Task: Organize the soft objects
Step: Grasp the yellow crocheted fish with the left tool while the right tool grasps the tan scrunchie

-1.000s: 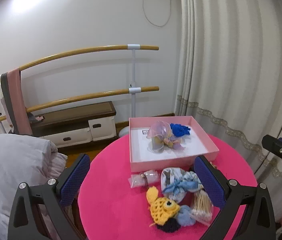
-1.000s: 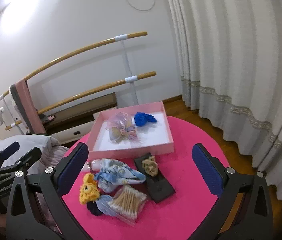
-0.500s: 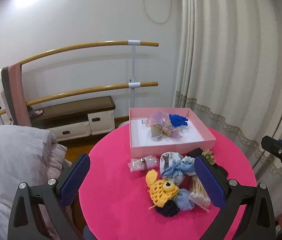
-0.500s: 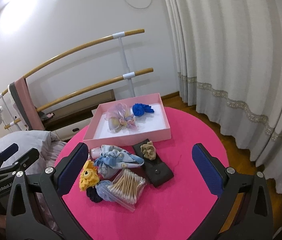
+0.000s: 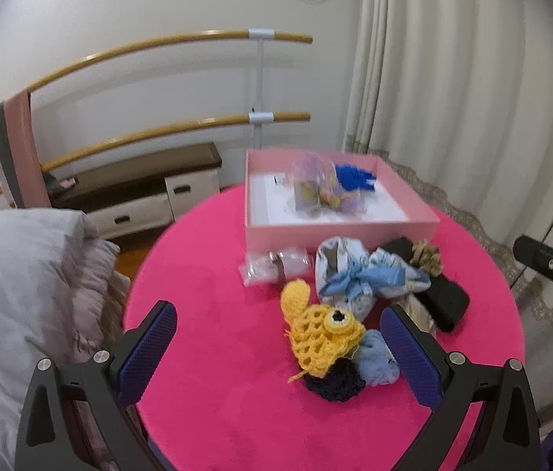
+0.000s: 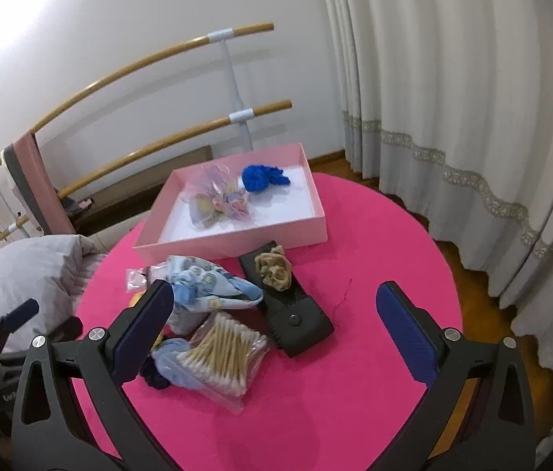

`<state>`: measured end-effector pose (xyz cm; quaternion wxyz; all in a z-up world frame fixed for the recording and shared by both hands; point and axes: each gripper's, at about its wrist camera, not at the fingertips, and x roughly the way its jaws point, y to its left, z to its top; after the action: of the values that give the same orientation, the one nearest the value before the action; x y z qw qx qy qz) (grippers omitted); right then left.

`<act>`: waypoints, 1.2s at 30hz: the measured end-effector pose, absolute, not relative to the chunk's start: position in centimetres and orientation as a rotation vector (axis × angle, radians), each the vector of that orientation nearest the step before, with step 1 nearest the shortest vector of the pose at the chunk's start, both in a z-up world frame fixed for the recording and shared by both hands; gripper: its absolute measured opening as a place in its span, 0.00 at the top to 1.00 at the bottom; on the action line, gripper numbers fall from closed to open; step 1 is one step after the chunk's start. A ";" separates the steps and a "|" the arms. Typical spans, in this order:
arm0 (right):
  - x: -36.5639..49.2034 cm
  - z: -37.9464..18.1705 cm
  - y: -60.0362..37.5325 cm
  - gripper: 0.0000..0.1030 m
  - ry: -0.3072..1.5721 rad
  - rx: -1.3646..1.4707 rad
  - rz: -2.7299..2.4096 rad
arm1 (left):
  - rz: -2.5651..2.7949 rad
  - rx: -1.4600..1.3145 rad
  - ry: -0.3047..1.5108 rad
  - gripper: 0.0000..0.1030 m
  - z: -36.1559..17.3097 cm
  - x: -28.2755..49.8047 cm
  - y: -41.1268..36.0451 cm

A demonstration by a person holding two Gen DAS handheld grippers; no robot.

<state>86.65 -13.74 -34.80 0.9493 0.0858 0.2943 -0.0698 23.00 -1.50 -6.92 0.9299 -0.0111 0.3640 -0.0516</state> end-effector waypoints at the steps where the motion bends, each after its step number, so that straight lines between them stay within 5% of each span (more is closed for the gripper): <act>1: 87.1 -35.2 -13.9 0.00 0.609 0.177 -0.144 | -0.107 -0.025 0.758 0.00 -7.4 23.7 -1.7; 14: 92.6 -39.3 -16.6 0.01 0.728 0.198 -0.160 | -0.135 -0.057 0.911 0.01 -14.3 31.2 -3.5; 25: 96.4 -40.7 -16.3 0.14 0.775 0.189 -0.139 | -0.210 -0.119 0.951 0.42 -16.3 34.8 -2.7; 36: 98.5 -42.2 -15.6 0.41 0.828 0.166 -0.115 | -0.219 -0.094 0.935 0.61 -16.2 34.7 -1.9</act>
<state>98.51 -15.63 -42.21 0.9106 0.0807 0.4016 -0.0557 34.69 -1.94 -16.25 0.8858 -0.0454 0.4496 -0.1053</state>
